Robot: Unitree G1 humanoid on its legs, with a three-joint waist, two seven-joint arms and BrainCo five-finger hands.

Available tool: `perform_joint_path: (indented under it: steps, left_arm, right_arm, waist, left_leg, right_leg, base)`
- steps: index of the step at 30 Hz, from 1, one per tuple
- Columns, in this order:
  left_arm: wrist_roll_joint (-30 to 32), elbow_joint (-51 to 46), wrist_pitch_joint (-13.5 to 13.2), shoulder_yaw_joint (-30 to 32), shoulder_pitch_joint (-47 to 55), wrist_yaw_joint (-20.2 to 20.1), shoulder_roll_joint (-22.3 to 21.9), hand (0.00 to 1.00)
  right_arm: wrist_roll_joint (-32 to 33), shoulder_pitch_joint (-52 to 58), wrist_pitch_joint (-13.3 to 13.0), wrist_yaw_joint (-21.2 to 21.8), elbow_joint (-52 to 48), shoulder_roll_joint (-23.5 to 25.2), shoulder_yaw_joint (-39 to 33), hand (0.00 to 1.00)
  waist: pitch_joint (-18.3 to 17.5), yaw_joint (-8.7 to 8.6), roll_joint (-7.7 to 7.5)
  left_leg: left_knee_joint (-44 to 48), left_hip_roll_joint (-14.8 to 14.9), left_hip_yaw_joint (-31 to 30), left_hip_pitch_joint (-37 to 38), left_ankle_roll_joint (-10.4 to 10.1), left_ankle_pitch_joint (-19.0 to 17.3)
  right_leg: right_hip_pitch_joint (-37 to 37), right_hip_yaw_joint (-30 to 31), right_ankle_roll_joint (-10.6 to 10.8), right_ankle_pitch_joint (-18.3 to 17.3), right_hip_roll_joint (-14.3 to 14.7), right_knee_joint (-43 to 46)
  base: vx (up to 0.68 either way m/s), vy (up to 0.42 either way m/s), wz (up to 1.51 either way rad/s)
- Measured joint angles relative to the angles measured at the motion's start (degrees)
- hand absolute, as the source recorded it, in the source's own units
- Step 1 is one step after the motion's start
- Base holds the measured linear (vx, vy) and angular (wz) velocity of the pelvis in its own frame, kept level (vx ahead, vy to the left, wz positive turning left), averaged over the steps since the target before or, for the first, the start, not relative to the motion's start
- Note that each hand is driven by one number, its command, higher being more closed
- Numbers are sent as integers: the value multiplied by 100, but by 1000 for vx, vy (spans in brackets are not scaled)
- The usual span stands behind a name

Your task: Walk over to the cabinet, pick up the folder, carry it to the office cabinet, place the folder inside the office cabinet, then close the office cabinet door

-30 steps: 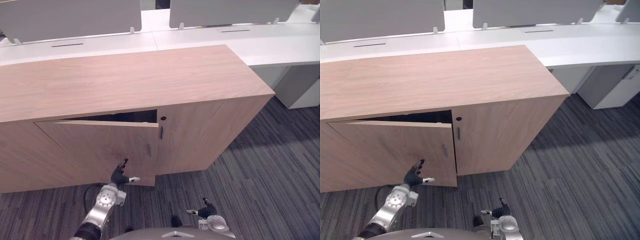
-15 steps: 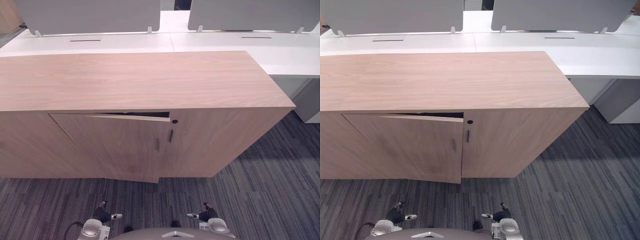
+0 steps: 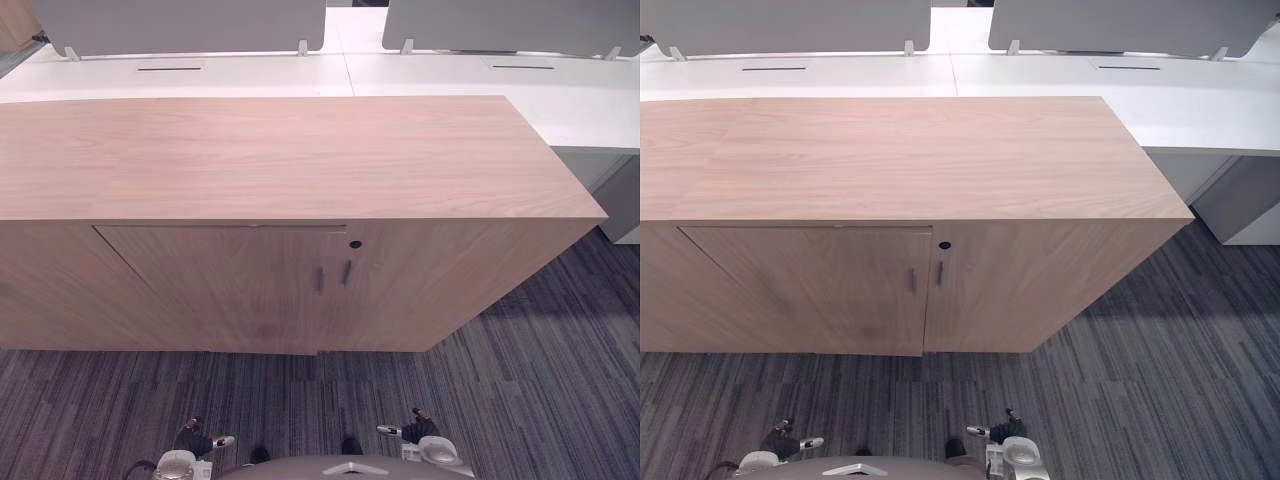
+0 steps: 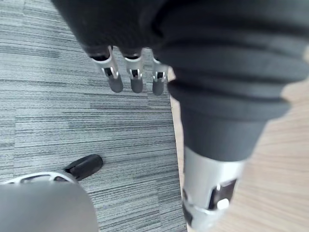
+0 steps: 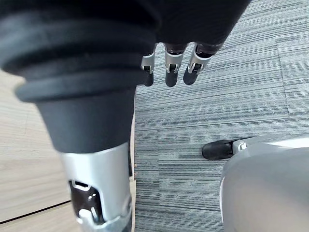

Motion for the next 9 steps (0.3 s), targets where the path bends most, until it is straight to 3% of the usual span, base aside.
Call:
perform_joint_path:
  steps: [9]
  left_arm:
    - [-238,7,68,223,20,4,-124,0]
  right_arm:
    - [174,6,37,32,187,-12,-188,0]
  waist:
    - [32,88,46]
  left_leg:
    - [-10,6,-54,145,14,6]
  right_leg:
    - [110,-6,-7,-6,-1,70]
  base:
    - [-48,-40,-1]
